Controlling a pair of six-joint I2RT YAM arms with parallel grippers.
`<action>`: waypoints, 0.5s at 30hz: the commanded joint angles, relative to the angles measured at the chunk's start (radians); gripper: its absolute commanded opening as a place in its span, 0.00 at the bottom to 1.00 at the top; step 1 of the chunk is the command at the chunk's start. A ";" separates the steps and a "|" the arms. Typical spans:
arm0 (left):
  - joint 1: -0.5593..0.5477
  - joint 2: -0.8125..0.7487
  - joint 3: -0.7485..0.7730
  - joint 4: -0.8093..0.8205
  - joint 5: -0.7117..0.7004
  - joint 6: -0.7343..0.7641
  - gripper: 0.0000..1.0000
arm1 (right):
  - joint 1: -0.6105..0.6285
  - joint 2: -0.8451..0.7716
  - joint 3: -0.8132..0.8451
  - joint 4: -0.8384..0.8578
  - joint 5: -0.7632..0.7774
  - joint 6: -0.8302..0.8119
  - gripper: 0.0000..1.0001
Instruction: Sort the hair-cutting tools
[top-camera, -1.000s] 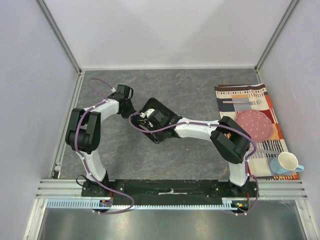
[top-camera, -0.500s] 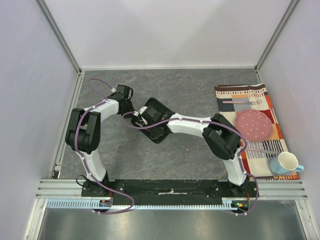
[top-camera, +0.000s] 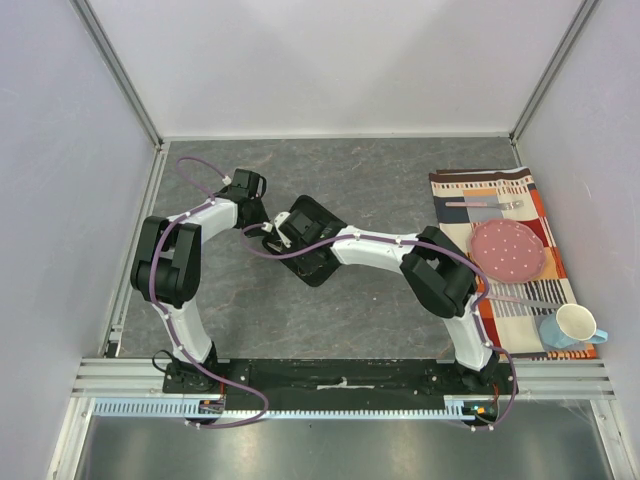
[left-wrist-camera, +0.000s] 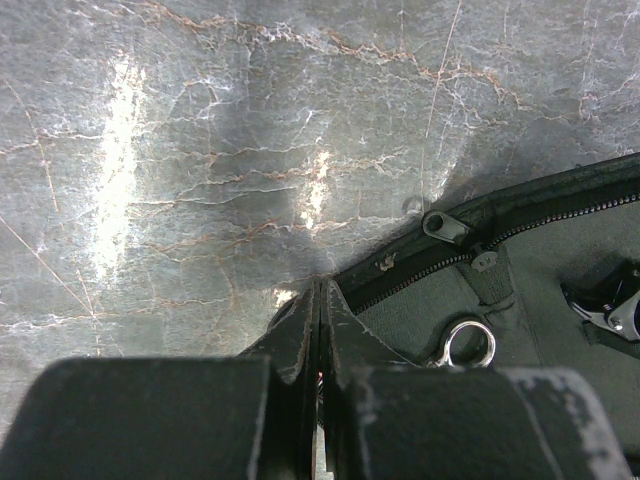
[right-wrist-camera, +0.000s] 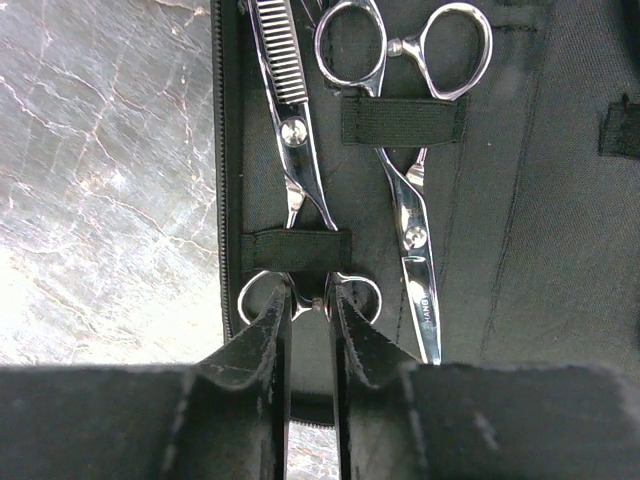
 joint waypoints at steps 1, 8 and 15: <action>-0.012 0.002 -0.017 -0.035 0.050 0.000 0.02 | -0.022 0.010 -0.041 0.164 0.036 -0.016 0.27; -0.012 -0.031 0.006 -0.044 0.059 0.001 0.02 | -0.022 -0.211 -0.121 0.106 0.091 -0.001 0.50; -0.013 -0.136 -0.041 -0.055 0.083 -0.019 0.02 | -0.059 -0.354 -0.158 0.009 0.214 0.057 0.57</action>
